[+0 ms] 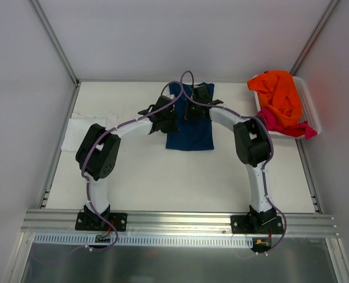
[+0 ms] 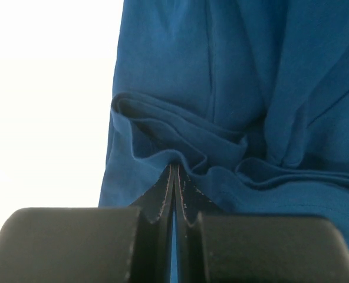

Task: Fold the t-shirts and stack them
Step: Fold the folded rectangular tshirt in 1/3 of the way

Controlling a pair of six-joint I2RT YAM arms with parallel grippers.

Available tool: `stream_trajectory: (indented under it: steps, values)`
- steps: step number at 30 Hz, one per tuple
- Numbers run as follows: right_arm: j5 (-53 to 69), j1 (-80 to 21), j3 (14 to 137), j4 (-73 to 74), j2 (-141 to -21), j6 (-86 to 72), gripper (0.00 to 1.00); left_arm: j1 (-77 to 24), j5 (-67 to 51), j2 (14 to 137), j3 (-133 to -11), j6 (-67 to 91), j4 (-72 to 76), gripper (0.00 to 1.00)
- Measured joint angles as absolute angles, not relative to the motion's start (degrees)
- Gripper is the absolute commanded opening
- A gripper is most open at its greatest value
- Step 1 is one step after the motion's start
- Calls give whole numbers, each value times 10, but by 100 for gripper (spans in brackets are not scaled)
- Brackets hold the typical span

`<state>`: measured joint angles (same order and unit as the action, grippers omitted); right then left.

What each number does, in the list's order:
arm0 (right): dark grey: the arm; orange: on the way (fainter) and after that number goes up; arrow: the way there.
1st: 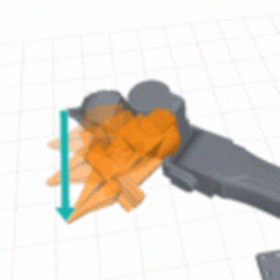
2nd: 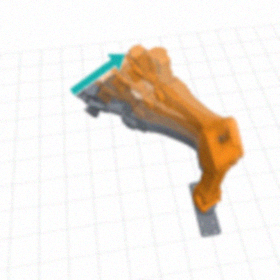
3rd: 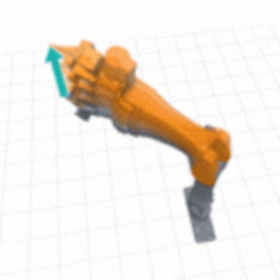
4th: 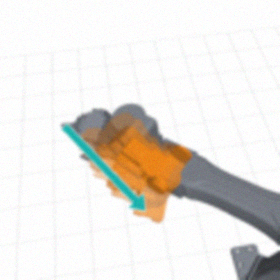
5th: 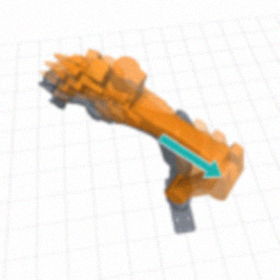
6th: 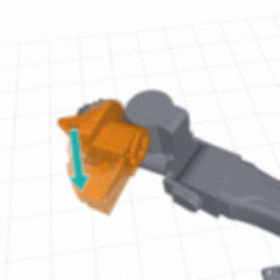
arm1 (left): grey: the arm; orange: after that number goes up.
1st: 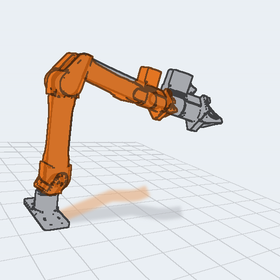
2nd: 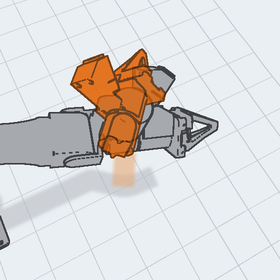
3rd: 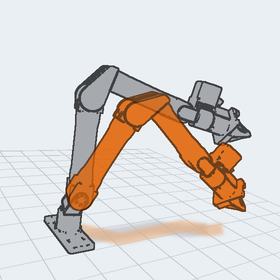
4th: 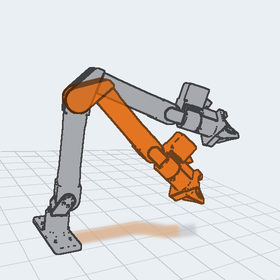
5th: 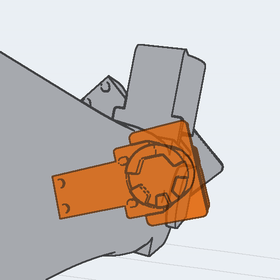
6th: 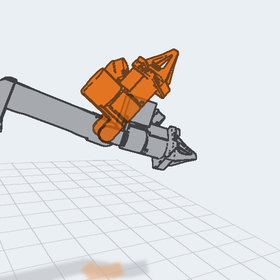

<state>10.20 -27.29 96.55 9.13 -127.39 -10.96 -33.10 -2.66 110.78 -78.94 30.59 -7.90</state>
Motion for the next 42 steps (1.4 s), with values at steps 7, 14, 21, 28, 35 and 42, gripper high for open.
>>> stream_trajectory:
  steps: [7, 14, 21, 28, 35, 42]
  values:
    - [67, -269, 988, 116, -1279, -98, 1, -346, -31, 1114, -750, 331, -61, 0]
    - [49, -266, 1013, 142, -1302, -88, 1, -349, -40, 1120, -704, 342, -45, 0]
    - [43, -263, 1043, 170, -1316, -81, 0, -349, -41, 1094, -651, 363, 5, 0]
    - [44, -258, 1080, 196, -1338, -80, 1, -354, -38, 1055, -592, 376, 27, 0]
    - [45, -256, 1104, 215, -1351, -78, 1, -368, -19, 1037, -558, 388, 54, 0]
    - [36, -246, 1167, 244, -1382, -66, 8, -375, -17, 1022, -541, 394, 55, 0]
